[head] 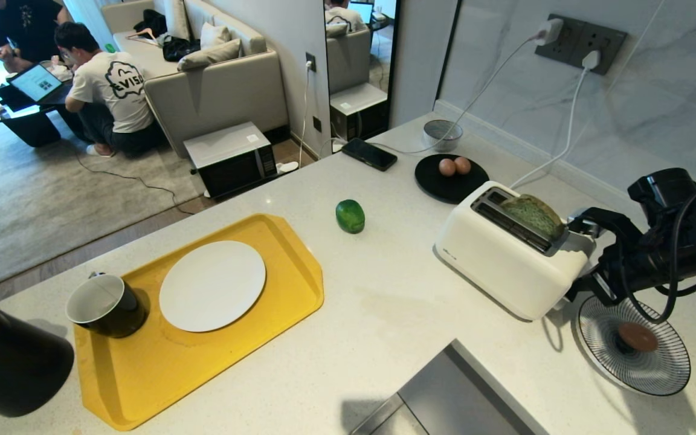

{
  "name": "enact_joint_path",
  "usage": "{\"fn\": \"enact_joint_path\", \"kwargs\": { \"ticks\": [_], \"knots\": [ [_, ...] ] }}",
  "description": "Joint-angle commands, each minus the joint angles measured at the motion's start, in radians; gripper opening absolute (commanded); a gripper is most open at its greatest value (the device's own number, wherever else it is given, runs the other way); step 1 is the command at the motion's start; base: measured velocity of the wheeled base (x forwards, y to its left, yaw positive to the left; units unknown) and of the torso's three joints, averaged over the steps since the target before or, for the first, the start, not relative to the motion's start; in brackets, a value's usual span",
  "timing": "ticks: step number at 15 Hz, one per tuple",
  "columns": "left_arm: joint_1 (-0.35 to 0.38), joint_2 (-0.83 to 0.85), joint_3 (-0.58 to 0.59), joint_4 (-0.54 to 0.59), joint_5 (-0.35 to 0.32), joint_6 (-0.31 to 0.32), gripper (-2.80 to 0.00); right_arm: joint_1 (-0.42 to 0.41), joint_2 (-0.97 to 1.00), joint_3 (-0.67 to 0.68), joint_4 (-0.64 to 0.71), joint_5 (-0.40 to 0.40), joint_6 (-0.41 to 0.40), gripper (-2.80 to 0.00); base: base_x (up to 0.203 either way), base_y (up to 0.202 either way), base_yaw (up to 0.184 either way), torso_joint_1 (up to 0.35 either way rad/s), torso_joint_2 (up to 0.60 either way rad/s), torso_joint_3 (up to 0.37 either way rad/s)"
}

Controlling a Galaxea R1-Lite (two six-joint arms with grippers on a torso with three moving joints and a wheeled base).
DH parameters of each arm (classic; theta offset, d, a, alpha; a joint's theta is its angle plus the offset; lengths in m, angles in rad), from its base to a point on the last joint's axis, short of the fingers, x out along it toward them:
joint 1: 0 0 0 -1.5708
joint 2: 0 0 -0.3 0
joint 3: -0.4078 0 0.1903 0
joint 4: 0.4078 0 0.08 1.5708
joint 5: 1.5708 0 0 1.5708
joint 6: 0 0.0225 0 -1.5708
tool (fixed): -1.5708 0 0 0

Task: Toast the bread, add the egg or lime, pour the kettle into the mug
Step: Use a bread toaster

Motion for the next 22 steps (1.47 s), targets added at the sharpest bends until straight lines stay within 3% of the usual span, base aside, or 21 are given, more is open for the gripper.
{"fn": "enact_joint_path", "kwargs": {
  "ticks": [1, 22],
  "knots": [
    [0.001, 0.000, 0.000, -0.001, 0.000, 0.000, -2.80, -0.001, 0.001, 0.000, 0.002, 0.001, -0.004, -2.80, 0.000, 0.000, 0.000, 0.000, 0.00, 0.000],
    [0.001, 0.001, 0.000, -0.001, 0.000, 0.000, -2.80, -0.001, 0.004, 0.002, 0.002, -0.002, -0.004, -2.80, 0.000, 0.000, 0.000, 0.000, 0.00, 0.000]
  ]
}}
